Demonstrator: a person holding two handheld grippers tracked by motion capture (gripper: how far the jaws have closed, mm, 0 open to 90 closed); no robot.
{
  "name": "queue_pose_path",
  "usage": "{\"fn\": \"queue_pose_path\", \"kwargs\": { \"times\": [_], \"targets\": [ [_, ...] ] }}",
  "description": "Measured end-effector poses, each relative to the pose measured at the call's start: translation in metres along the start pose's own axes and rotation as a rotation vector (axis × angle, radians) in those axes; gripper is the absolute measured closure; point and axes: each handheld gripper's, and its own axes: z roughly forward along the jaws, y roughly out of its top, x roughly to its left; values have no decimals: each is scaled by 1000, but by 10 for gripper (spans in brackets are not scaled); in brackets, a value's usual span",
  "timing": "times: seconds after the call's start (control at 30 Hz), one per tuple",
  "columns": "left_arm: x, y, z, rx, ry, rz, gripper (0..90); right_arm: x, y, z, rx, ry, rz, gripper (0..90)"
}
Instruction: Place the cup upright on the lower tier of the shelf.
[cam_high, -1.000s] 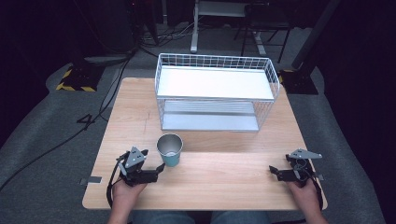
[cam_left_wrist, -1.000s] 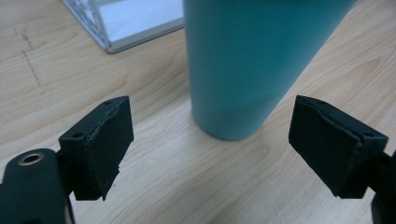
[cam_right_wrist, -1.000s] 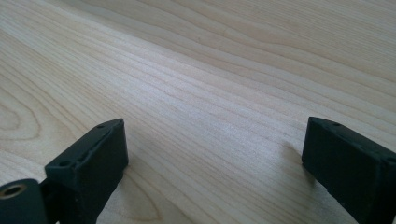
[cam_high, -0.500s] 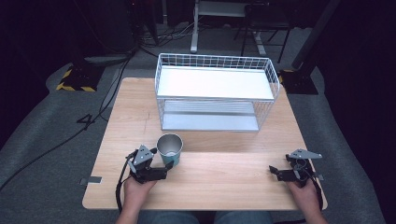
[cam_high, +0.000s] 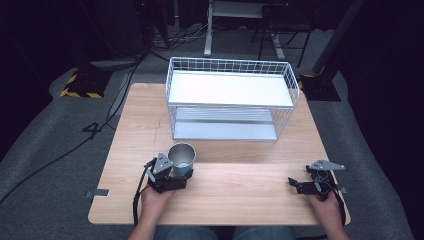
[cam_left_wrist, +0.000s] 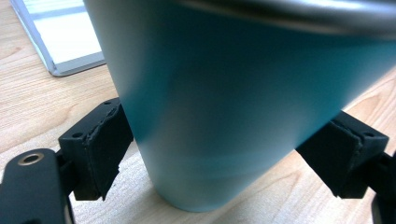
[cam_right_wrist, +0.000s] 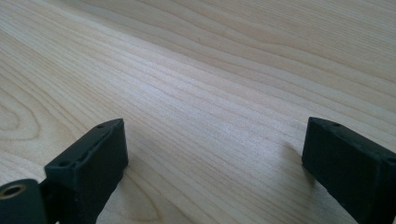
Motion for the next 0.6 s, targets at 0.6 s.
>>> {"fn": "queue_pose_path", "kwargs": {
  "times": [0.6],
  "targets": [
    [-4,2,5,44,36,43,222,1,0,0,0,-4,5,71]
  ]
}}
